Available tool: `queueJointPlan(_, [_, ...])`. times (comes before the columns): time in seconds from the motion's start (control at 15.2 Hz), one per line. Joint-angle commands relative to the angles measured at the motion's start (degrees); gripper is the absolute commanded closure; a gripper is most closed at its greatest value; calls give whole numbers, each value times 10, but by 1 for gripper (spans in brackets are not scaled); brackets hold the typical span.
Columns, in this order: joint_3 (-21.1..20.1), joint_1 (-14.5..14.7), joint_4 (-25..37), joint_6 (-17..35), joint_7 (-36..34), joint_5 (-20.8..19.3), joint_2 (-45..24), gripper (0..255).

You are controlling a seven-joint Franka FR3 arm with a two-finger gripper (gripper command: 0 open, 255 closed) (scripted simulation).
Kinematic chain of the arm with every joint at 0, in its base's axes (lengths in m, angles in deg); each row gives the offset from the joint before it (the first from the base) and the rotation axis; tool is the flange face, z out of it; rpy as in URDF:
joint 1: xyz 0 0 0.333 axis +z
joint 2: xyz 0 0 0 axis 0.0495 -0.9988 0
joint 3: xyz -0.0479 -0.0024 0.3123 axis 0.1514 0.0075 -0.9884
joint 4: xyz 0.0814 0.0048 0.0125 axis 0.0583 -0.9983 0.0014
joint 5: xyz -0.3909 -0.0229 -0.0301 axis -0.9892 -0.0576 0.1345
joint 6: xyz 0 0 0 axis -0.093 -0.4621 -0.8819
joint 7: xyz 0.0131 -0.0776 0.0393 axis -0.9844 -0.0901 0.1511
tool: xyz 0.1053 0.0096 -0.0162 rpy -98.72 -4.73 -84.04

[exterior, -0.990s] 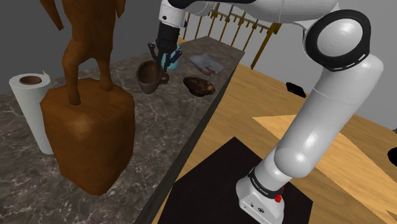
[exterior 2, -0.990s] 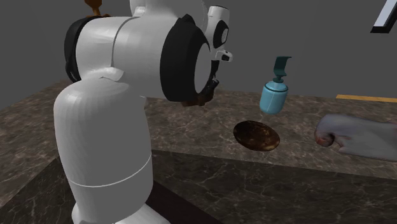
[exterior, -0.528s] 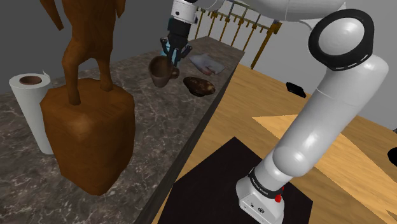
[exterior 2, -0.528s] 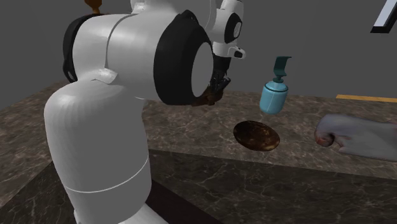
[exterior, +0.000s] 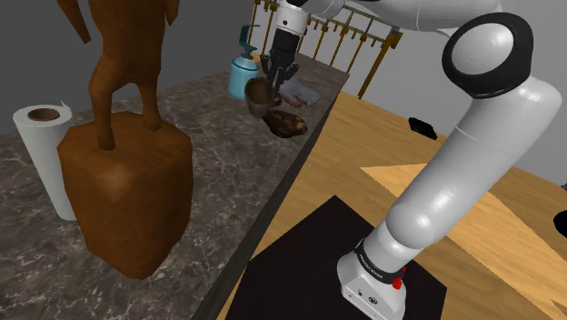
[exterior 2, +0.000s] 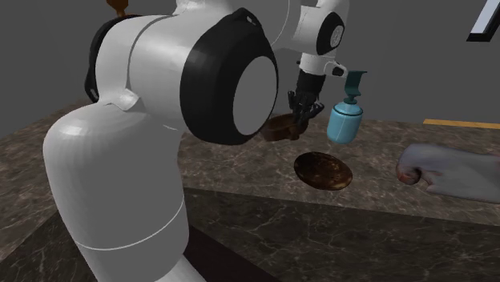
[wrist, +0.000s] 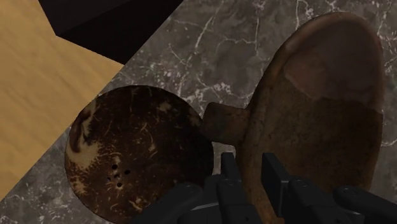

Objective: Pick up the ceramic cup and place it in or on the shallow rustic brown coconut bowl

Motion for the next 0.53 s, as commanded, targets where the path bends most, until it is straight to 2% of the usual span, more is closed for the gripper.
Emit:
queueJointPlan(0.0, [11,-13,5,-7,24,-2,0,255])
queueJointPlan(0.46, [52,-62,50,-36,111,-9,-23,255])
